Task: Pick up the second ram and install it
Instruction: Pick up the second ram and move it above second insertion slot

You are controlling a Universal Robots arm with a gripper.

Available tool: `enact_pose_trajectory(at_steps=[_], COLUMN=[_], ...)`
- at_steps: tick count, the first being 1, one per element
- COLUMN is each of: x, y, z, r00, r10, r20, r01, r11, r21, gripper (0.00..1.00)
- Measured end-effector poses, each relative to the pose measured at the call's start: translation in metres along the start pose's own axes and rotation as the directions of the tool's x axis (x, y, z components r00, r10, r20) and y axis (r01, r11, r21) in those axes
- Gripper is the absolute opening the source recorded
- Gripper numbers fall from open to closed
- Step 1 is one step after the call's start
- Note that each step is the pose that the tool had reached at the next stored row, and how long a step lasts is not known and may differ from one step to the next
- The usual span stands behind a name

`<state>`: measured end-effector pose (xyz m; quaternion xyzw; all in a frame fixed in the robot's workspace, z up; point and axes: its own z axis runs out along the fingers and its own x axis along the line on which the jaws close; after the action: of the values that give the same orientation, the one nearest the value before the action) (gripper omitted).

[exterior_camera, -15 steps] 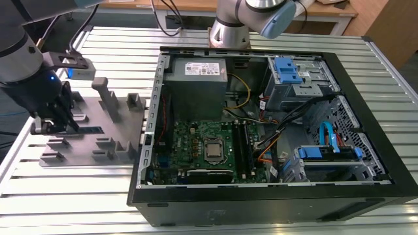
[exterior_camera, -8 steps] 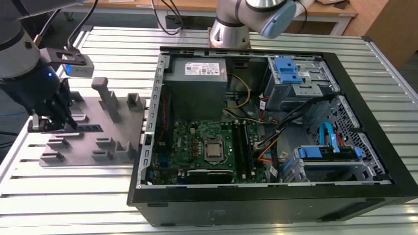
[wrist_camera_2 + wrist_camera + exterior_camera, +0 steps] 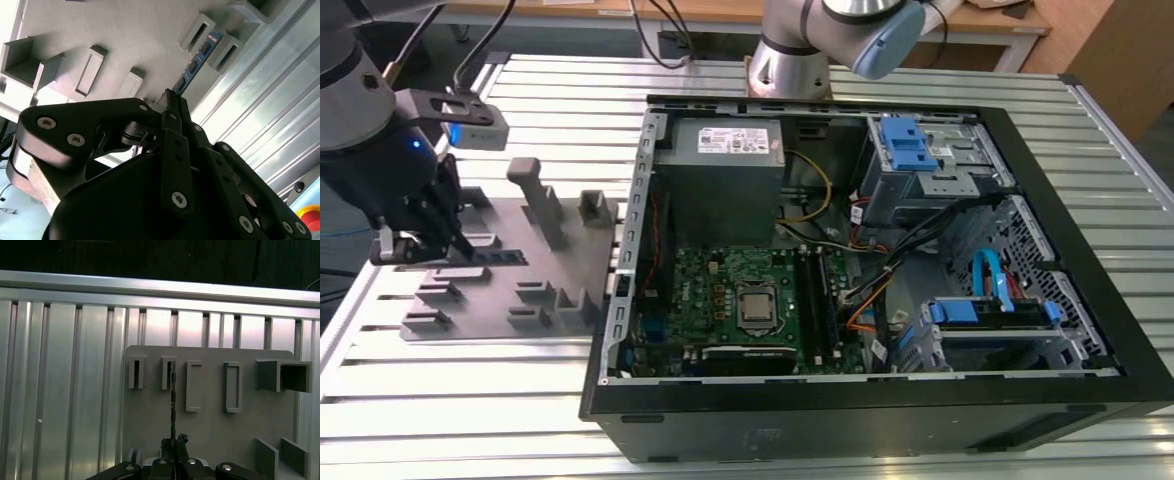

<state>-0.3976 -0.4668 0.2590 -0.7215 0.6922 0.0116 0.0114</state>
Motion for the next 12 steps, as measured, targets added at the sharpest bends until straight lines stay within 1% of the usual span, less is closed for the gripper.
enact_pose_trajectory(at_steps=[12], x=[-0.0004], y=[0.0], z=[-0.0134], r00=[1.0], r10=[0.0], r20=[0.0], r01=[0.0], r11=[1.0], r21=[0.0001], gripper=[0.13])
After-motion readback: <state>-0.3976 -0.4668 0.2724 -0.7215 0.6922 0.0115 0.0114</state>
